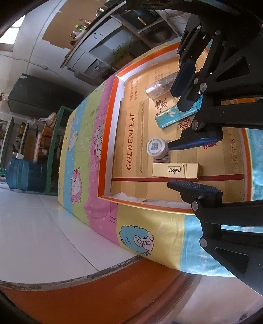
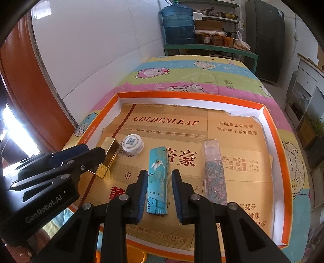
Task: Organize rigid objects
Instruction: 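Lower the lipstick and teal tube into the box and open both tools, then withdraw both open tools from the box toward the loose bottle caps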
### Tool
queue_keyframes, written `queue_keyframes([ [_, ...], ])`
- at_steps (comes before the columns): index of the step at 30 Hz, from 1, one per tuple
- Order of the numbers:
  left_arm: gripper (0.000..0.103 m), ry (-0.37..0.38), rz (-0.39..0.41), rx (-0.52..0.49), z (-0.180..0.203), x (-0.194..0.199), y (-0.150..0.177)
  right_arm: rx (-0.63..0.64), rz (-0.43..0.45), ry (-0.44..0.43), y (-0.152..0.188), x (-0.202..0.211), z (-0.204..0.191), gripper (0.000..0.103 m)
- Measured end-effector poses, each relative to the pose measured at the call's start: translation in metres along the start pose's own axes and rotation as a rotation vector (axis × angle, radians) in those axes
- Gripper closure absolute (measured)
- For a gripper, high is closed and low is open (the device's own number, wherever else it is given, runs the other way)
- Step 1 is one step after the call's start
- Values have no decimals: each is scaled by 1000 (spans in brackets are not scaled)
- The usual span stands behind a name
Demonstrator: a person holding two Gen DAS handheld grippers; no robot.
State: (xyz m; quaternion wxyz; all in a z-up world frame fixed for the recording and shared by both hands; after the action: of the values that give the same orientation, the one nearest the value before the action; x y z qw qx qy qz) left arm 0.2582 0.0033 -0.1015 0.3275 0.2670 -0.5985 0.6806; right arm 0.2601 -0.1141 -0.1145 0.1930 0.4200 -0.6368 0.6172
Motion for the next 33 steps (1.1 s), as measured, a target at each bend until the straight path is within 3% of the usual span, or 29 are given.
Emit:
queue_keyframes([
  [14, 71, 9, 28, 3, 1, 28, 10, -6, 17, 17, 10, 25, -3, 79],
  [16, 71, 10, 37, 4, 1, 33, 11, -7, 23, 24, 11, 29, -4, 74],
  [18, 70, 12, 47, 6, 1, 40, 12, -4, 30, 30, 12, 34, -6, 58],
  [20, 69, 13, 59, 6, 0, 47, 14, 3, 40, 37, 13, 40, -8, 53],
  [33, 69, 12, 103, 4, 0, 87, 26, 10, 73, 60, 25, 73, -16, 53],
])
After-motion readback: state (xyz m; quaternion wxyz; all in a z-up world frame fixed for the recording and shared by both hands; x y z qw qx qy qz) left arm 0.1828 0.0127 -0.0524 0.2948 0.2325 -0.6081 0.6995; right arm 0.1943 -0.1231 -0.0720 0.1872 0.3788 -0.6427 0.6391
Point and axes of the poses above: each gripper's, at about its wrist camera, not at the fingertips, and x roughly against the way its jaws point, z to its right, y to its underside, the point moved 4 cm from there along -x, roughly the way its jaws point, and after that the axes turned 2 degrees about -y, right-handed, at the moved point
